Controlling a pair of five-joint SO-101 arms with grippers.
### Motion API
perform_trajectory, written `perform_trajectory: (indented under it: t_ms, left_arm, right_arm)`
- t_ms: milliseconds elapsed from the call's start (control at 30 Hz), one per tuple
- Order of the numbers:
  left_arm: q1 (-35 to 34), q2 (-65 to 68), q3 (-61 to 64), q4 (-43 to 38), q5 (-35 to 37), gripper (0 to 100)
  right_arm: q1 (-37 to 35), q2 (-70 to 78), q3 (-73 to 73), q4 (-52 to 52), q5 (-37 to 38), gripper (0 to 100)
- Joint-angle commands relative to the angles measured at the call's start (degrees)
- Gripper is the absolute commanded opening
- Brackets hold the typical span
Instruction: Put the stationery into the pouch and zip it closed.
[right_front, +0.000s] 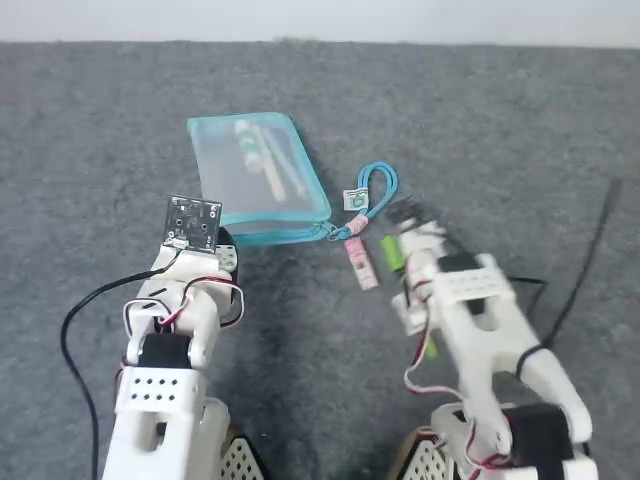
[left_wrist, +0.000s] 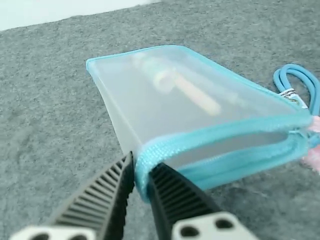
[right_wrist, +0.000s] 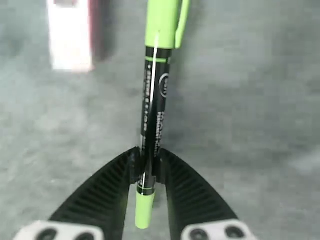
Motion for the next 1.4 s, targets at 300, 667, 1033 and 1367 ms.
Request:
perform_trajectory:
  t_ms: [300, 667, 1033, 1367]
  left_arm:
    - [-0.1, 0.0, -2.0, -0.4, 0.7, 1]
    - [-0.3, 0.0, -1.8, -0.5, 0.4, 1]
    - [-0.3, 0.0, -1.9, -0.5, 0.4, 1]
    - [0.1, 0.0, -1.8, -0.5, 0.4, 1]
  right_arm:
    - [6.2, 8.2, -20.2, 2.9, 2.9, 1.3]
    - [6.2, 23.2, -25.6, 3.2, 2.8, 12.5]
    - [6.3, 22.8, -20.0, 0.8, 2.8, 2.4]
    - [3.7, 0.4, -20.1, 14.8, 3.5, 0.7]
